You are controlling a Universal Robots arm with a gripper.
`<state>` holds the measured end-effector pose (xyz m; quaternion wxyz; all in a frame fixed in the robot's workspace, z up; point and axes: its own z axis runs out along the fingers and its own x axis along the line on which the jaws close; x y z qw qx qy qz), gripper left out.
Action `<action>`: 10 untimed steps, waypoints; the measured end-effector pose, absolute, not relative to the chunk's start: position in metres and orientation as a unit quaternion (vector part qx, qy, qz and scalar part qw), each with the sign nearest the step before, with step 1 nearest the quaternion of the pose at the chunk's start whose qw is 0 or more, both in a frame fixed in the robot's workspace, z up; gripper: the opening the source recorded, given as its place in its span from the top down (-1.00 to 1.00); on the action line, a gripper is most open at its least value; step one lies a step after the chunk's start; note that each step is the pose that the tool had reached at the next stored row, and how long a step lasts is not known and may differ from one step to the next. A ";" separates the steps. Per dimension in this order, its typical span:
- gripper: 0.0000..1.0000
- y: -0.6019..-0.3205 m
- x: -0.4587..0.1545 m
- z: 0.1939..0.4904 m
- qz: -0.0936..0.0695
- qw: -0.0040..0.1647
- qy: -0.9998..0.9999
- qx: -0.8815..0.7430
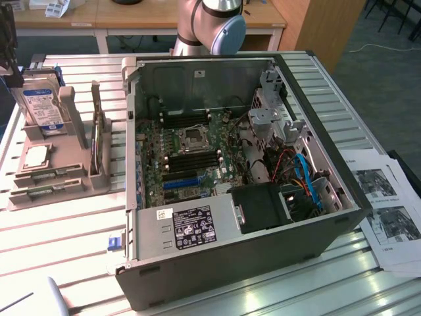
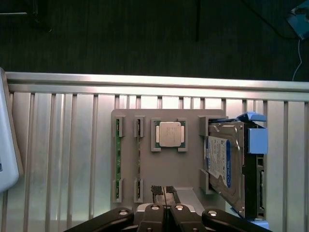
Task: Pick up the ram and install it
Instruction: 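Pick up the ram and move it above insertion slot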
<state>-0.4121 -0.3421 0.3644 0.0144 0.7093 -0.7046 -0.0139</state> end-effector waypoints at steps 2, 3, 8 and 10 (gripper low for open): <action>0.80 -0.342 -0.412 0.362 -0.014 0.014 -0.705 0.709; 0.80 -0.342 -0.412 0.362 -0.014 0.014 -0.705 0.709; 0.80 -0.343 -0.412 0.357 -0.014 0.014 -0.705 0.709; 0.80 -0.343 -0.412 0.355 -0.014 0.014 -0.705 0.709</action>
